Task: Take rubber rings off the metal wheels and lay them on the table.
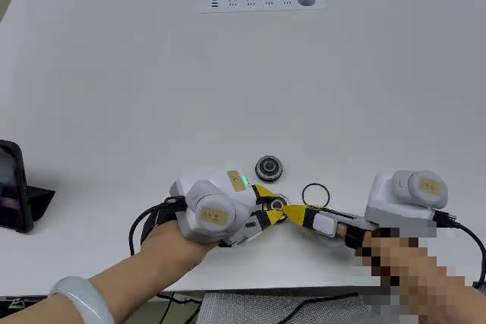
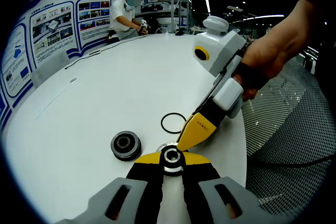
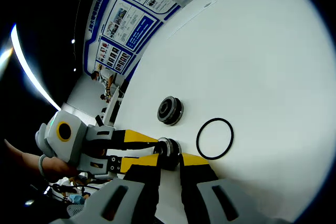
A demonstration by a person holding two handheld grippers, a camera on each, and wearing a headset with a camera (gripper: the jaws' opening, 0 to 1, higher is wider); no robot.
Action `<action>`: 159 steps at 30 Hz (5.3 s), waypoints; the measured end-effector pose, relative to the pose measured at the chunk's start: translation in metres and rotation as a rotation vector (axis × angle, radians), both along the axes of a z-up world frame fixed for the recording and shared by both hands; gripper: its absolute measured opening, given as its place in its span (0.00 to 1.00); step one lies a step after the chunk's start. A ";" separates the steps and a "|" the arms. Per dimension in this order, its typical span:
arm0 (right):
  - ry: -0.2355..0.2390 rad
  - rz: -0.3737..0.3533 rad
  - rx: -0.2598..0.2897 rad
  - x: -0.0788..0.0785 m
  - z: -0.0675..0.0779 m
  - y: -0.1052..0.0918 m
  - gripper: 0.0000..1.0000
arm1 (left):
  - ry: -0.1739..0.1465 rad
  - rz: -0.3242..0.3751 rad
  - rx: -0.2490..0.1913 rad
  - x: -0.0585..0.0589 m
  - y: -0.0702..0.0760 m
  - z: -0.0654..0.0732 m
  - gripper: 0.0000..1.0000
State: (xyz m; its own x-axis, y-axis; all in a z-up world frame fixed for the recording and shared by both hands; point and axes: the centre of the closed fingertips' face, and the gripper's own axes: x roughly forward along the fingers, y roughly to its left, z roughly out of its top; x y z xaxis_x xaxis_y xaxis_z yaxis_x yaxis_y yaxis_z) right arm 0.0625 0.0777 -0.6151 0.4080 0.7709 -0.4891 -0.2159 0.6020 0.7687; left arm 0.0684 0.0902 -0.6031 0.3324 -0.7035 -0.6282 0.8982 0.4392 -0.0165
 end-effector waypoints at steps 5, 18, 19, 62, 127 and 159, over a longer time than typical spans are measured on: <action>0.022 -0.011 0.025 0.000 0.002 0.002 0.16 | 0.000 0.002 -0.001 0.000 0.000 -0.001 0.13; 0.103 0.012 0.096 -0.001 0.004 0.002 0.15 | 0.000 0.004 -0.003 -0.001 0.000 -0.002 0.13; 0.101 0.019 0.091 -0.001 0.004 0.003 0.15 | 0.000 0.004 -0.002 -0.001 0.000 -0.002 0.13; 0.113 0.103 0.057 -0.003 0.006 -0.003 0.02 | 0.002 0.011 -0.009 -0.001 0.000 -0.001 0.13; 0.066 0.089 0.028 0.003 0.016 0.005 0.02 | -0.022 -0.002 -0.023 -0.001 0.002 0.004 0.17; 0.024 0.062 0.116 -0.001 0.052 0.006 0.02 | -0.024 0.053 -0.038 -0.002 0.016 0.003 0.42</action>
